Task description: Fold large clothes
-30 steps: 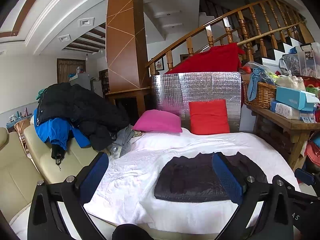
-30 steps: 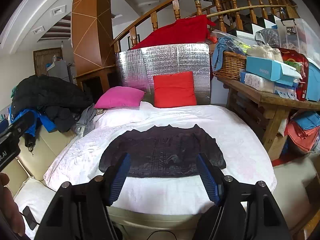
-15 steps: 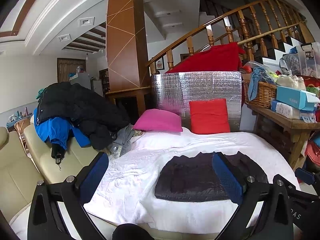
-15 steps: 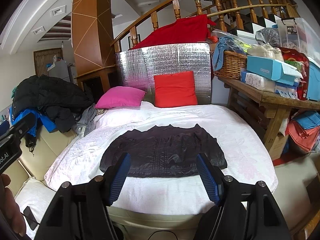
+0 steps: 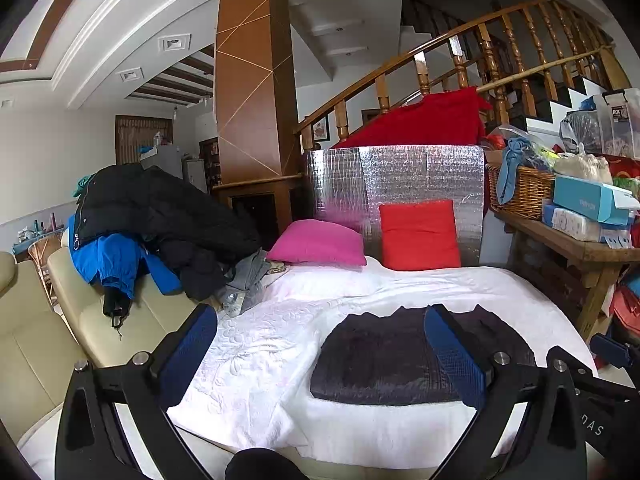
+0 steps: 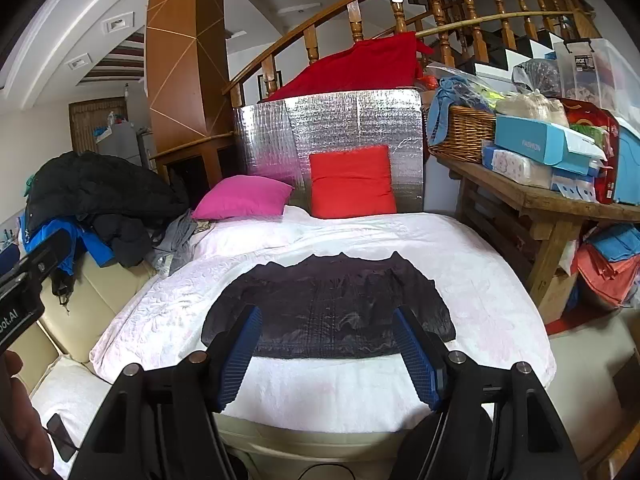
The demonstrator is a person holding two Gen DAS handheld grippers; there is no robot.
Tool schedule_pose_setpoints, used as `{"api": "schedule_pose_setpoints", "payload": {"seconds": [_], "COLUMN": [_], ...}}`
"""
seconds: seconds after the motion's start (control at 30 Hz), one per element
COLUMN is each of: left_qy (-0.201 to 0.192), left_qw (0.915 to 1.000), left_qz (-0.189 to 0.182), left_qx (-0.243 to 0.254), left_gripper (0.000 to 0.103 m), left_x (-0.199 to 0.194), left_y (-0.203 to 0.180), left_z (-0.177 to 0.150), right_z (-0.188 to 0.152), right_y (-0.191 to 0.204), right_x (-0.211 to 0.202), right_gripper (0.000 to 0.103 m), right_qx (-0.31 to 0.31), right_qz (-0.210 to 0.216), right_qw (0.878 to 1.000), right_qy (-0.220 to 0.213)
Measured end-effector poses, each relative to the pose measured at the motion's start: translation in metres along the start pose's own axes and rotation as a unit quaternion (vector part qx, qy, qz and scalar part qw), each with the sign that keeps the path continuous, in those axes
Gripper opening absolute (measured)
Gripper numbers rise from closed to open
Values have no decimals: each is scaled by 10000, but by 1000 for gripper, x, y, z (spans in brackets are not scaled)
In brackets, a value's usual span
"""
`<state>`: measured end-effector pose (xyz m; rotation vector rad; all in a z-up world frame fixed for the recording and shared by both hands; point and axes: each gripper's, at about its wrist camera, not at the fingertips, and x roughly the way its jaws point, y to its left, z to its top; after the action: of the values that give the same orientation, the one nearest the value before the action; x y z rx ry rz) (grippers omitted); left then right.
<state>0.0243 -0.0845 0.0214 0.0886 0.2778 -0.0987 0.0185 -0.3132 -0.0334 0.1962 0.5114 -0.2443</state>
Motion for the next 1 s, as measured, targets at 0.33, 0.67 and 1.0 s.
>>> {"api": "schedule_pose_setpoints", "payload": {"seconds": [0.33,0.67,1.0], "left_qy": [7,9,-45], "left_qw": [10000,10000,9999], "left_qz": [31,53,85], "left_qx": [-26,-81,-109], "left_gripper": [103,103,103], "left_x": [0,0,-4], "left_y": [1,4,5], "left_z": [0,0,-1], "right_z": [1,5,6], "right_y": [3,2,4], "right_x": [-2,-4,-8], "right_gripper": [72,72,72], "right_qx": [0,28,-3], "right_qz": [8,16,22], "right_qw": [10000,9999,9999], "right_qy": [-30,-102,-163]}}
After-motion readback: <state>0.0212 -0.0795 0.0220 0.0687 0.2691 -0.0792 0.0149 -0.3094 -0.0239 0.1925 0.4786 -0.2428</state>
